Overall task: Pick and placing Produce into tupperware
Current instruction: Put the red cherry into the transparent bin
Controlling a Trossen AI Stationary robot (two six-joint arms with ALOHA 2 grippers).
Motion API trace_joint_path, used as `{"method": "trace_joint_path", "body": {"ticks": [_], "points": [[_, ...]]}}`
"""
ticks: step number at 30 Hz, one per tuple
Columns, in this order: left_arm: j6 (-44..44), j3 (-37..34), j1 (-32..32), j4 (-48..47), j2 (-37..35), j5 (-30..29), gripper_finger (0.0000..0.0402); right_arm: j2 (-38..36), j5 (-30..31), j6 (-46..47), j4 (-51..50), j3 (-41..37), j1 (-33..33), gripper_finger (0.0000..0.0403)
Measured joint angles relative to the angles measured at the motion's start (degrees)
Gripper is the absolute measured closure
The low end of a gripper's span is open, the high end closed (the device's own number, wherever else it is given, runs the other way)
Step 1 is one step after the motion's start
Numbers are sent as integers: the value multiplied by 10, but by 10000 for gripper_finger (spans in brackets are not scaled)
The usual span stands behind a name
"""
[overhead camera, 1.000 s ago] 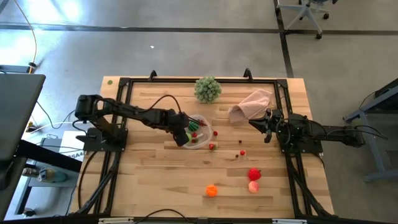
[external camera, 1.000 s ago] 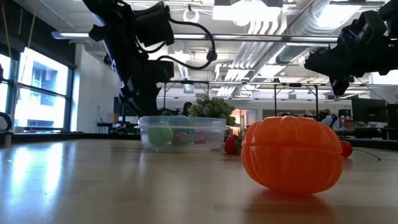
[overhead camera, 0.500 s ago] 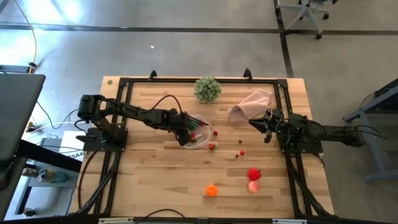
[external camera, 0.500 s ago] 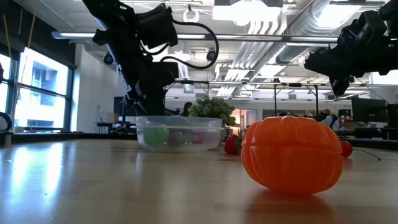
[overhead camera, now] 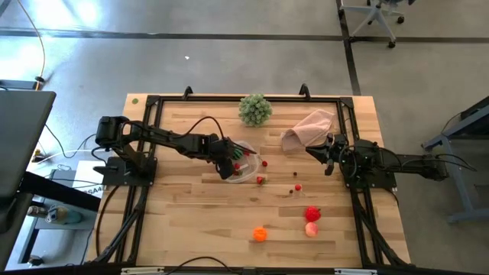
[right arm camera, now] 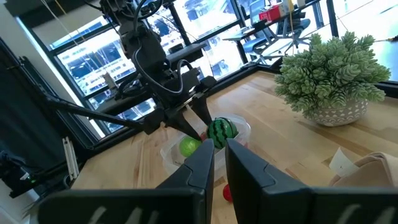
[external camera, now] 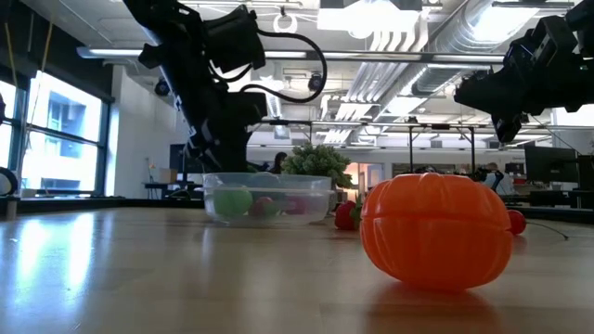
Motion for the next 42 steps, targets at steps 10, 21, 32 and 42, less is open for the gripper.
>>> {"method": "trace_joint_path", "body": {"ticks": [10, 21, 32, 42], "points": [[-15, 0, 0, -5, -12, 45, 206, 0, 0, 0, 0, 0, 0, 373], [-43, 1, 0, -8, -104, 107, 249, 0, 0, 0, 0, 0, 0, 373], [-47, 1, -62, -7, -215, 142, 285, 0, 0, 0, 0, 0, 0, 373], [-43, 1, -258, -9, -216, 38, 300, 0, 0, 0, 0, 0, 0, 373]]}}
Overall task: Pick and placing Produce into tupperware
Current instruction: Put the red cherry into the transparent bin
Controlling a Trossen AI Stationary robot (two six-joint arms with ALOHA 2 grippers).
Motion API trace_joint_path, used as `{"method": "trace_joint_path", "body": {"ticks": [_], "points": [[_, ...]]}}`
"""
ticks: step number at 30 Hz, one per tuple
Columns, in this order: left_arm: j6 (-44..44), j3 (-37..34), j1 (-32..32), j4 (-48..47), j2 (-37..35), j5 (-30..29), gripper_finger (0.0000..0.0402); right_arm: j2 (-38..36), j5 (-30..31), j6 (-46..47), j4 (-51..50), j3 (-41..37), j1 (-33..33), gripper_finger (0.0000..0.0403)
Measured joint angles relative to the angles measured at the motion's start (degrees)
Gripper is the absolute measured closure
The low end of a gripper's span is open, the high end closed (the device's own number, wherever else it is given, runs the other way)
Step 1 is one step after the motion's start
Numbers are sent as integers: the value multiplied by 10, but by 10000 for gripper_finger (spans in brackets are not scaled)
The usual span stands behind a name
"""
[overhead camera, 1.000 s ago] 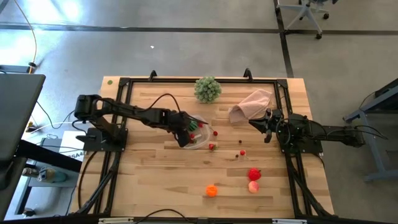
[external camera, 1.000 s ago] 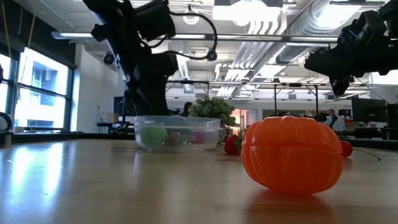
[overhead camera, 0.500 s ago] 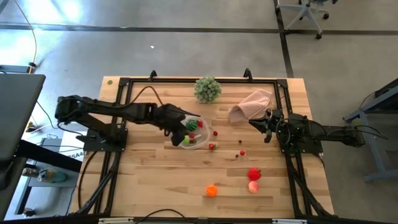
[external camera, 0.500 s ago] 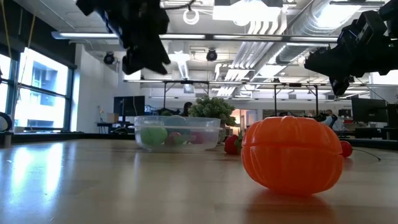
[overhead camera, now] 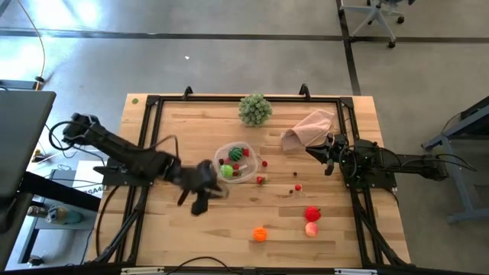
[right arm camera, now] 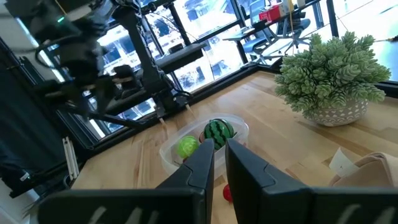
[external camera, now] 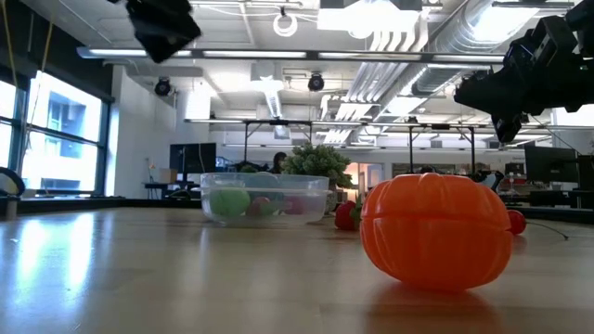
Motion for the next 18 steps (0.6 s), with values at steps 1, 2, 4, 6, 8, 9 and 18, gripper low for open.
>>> {"method": "trace_joint_path", "body": {"ticks": [1, 2, 4, 6, 8, 9, 18], "points": [[0, 0, -25, 0, 2, -20, 300, 0, 0, 0, 0, 0, 0, 373], [-2, 0, -49, 2, 5, -43, 300, 0, 0, 0, 0, 0, 0, 373], [-10, 0, -95, 1, 9, -90, 300, 0, 0, 0, 0, 0, 0, 373], [-25, -3, -137, 2, 13, -135, 300, 0, 0, 0, 0, 0, 0, 373], [-48, -11, -175, 3, 14, -184, 300, 0, 0, 0, 0, 0, 0, 373], [-61, -18, -194, 4, 14, -212, 300, 0, 0, 0, 0, 0, 0, 373], [-117, -98, -241, 8, 7, -335, 300, 0, 0, 0, 0, 0, 0, 373]]}}
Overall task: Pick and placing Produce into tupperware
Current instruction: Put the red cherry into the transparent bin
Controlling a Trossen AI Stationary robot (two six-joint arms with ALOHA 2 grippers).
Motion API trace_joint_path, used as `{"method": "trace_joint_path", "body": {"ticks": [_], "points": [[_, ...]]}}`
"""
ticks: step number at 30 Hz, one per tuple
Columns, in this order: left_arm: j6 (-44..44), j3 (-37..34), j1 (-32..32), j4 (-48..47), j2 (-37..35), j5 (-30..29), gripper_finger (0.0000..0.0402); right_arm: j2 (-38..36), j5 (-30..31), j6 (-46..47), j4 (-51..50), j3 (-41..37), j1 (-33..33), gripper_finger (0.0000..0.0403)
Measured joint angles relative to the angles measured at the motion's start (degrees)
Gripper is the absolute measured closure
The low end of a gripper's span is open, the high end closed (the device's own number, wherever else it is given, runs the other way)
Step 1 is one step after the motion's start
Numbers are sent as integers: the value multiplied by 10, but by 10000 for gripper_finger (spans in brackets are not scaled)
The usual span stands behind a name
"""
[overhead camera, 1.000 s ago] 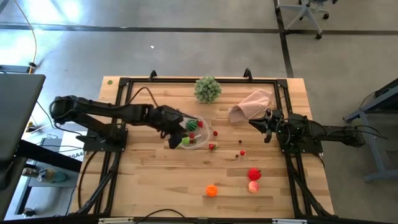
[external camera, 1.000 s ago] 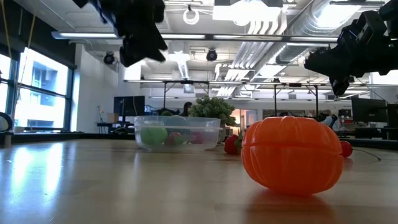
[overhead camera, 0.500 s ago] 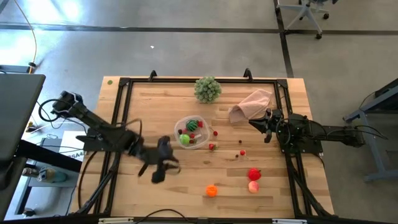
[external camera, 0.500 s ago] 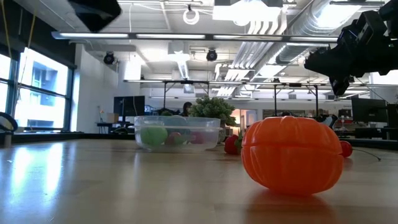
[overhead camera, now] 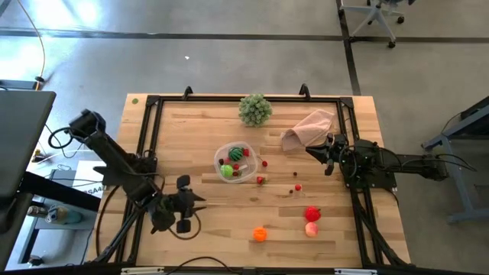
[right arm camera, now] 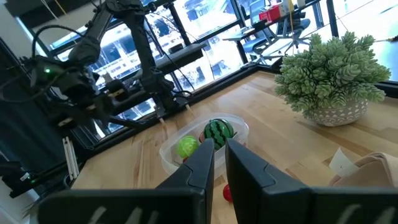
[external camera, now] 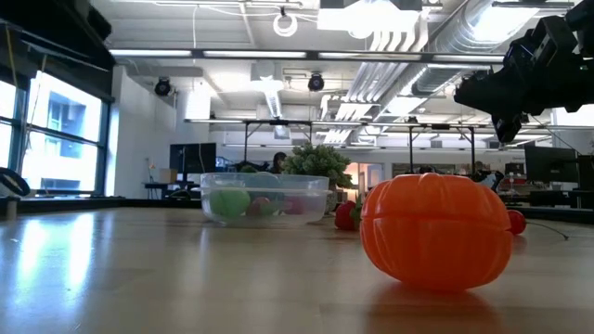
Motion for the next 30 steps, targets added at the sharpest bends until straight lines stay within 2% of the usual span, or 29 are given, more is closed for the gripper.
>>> {"method": "trace_joint_path", "body": {"ticks": [2, 7, 10, 14, 18, 24, 26, 30], "points": [[21, -3, 23, 15, -7, 16, 300, 0, 0, 0, 0, 0, 0, 373], [137, -16, 118, 83, -47, 136, 300, 0, 0, 0, 0, 0, 0, 373], [164, -23, 184, 57, -88, 184, 300, 0, 0, 0, 0, 0, 0, 373], [164, -38, 255, -23, -159, 203, 300, 0, 0, 0, 0, 0, 0, 373], [167, -59, 310, -41, -253, 231, 300, 0, 0, 0, 0, 0, 0, 373], [192, -91, 346, -49, -359, 268, 300, 0, 0, 0, 0, 0, 0, 373], [203, -103, 345, -62, -374, 269, 300, 0, 0, 0, 0, 0, 0, 373], [241, -114, 345, -97, -375, 316, 300, 0, 0, 0, 0, 0, 0, 373]]}}
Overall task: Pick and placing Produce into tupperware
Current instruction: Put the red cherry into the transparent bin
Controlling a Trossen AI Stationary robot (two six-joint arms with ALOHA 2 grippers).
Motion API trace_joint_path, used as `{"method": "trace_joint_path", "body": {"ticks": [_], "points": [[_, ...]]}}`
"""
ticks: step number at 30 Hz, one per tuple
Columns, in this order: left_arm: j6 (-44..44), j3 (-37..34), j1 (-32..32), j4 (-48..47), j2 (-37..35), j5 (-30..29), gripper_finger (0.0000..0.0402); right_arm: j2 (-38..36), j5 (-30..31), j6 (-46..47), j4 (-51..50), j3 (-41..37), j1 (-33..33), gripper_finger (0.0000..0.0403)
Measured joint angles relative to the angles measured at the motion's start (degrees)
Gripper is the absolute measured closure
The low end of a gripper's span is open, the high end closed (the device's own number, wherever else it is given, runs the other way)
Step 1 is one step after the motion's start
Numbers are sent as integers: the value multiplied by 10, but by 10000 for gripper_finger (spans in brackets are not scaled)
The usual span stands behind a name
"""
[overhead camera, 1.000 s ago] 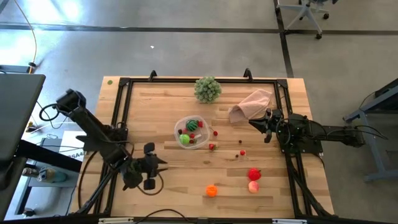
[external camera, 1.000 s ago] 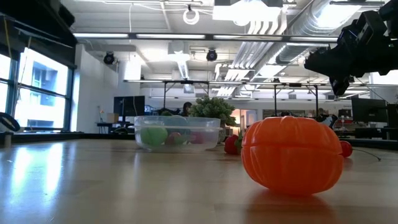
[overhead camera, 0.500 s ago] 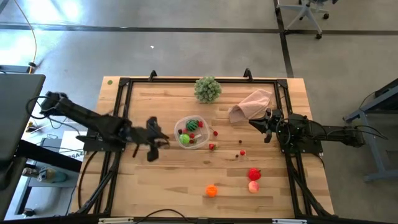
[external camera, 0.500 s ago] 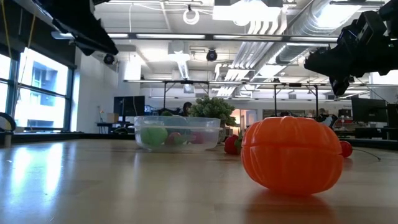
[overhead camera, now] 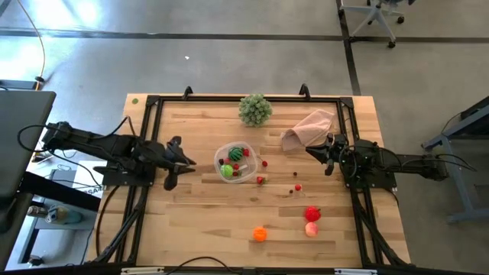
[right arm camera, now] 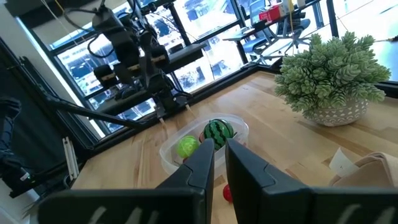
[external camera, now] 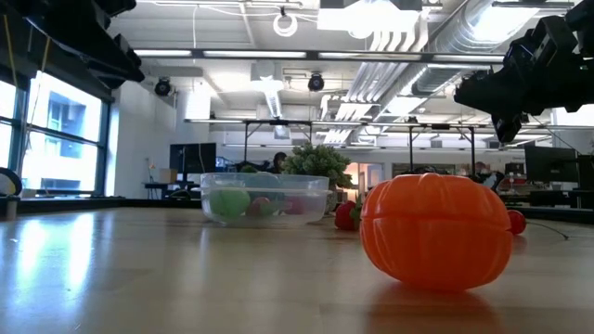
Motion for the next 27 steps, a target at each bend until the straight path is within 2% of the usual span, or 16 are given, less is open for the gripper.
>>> {"method": "trace_joint_path", "body": {"ticks": [27], "points": [[10, 0, 0, -9, 4, 0, 300, 0, -1, 0, 0, 0, 0, 373]]}}
